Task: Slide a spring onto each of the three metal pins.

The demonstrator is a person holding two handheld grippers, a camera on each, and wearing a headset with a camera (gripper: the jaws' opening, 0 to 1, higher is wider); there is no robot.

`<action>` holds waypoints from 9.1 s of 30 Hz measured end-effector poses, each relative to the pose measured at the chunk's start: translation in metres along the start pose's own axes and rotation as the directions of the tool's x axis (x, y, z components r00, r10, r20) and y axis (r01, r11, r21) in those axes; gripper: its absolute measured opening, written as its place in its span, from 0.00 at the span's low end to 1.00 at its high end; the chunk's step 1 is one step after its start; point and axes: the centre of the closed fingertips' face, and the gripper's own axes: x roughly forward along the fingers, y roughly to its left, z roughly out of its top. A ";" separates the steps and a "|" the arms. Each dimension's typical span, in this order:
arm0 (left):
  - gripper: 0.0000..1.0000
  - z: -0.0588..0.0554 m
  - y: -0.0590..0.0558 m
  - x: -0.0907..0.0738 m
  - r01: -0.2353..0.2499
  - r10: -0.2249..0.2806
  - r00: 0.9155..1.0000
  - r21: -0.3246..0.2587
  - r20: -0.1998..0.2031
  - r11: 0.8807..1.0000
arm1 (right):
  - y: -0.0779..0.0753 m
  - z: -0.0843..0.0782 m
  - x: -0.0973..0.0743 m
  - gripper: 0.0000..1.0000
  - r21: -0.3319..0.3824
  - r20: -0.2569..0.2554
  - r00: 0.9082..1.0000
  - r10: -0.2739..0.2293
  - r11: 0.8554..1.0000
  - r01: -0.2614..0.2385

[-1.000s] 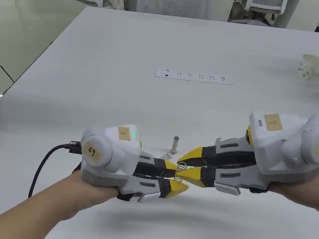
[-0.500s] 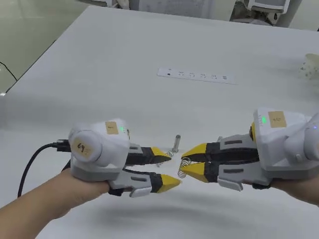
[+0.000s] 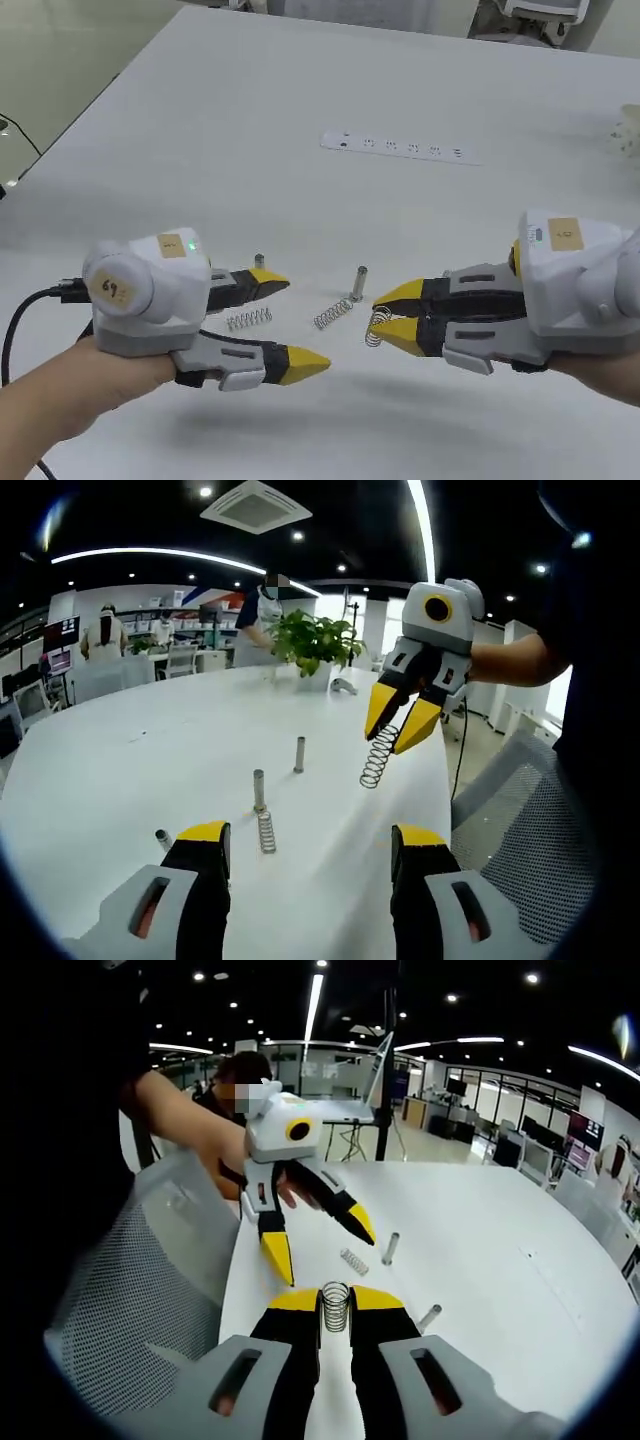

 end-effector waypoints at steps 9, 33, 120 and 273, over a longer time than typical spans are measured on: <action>0.75 -0.010 0.019 -0.026 -0.096 0.096 0.995 -0.035 0.001 0.995 | -0.005 -0.007 -0.002 0.08 0.007 -0.002 1.000 -0.026 1.000 0.026; 0.98 -0.027 0.035 -0.055 -0.176 0.176 0.984 -0.103 -0.017 0.979 | -0.010 -0.015 -0.004 0.08 0.026 -0.016 0.998 -0.055 0.998 0.055; 0.98 -0.045 0.035 -0.069 -0.217 0.212 0.976 -0.133 -0.048 0.967 | -0.138 -0.075 -0.046 0.08 0.306 -0.095 0.908 -0.408 0.856 0.416; 0.94 -0.049 0.027 -0.072 -0.198 0.192 0.979 -0.125 -0.063 0.972 | -0.033 -0.083 0.074 0.08 -0.263 -0.547 0.833 0.081 0.928 -0.263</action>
